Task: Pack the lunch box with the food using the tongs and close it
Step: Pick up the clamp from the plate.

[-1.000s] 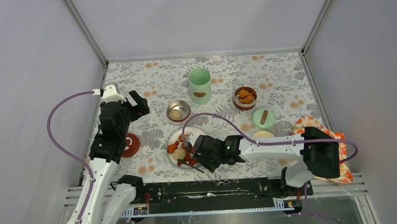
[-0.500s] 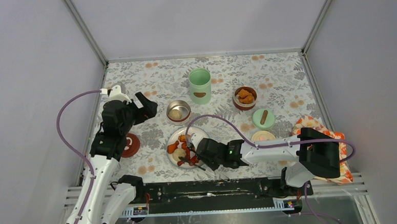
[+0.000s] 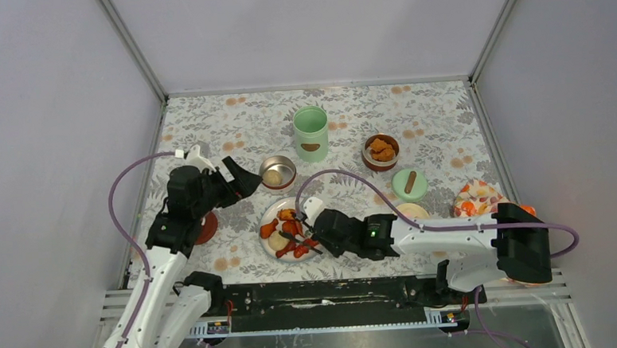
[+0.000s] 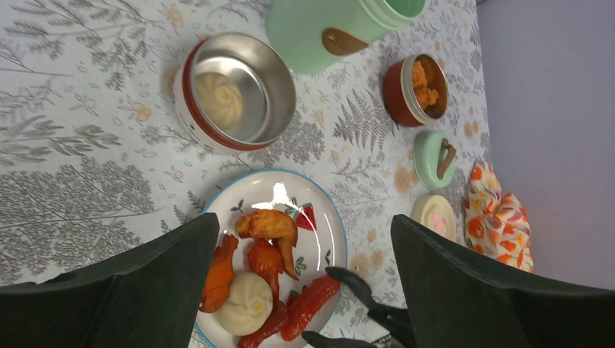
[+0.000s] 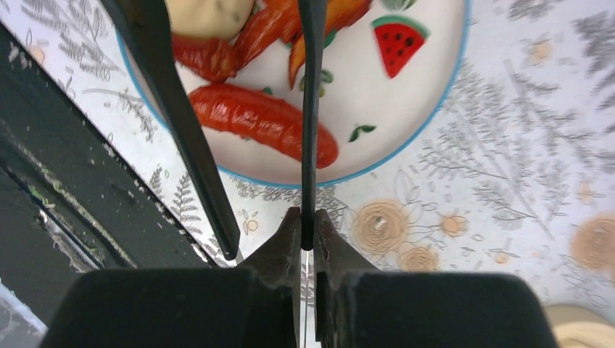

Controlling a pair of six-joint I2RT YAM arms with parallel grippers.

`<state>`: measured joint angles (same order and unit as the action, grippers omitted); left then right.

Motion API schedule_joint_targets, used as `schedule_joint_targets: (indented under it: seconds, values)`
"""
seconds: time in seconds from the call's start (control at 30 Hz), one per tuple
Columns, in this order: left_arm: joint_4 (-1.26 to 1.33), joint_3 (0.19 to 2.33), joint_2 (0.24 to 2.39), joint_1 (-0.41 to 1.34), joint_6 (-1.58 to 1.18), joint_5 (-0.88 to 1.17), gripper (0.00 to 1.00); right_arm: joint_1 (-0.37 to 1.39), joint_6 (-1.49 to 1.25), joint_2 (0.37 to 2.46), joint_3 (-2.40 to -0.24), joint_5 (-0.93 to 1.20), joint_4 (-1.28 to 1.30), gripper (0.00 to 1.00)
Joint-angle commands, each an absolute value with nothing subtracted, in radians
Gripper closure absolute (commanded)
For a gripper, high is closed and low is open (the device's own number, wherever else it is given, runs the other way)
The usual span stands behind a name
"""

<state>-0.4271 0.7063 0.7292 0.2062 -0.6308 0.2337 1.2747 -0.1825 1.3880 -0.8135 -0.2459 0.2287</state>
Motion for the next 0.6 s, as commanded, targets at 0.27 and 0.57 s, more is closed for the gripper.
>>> schedule_joint_targets:
  seconds: [0.27, 0.57]
  values:
    - [-0.256, 0.568, 0.574, 0.272, -0.839, 0.323, 0.04, 1.215, -0.289, 1.346, -1.005, -0.472, 0.311, 1.00]
    - [-0.010, 0.431, 0.549, 0.345, -0.982, 0.339, 0.04, 1.132, -0.391, 1.371, -1.077, -0.416, 0.319, 1.00]
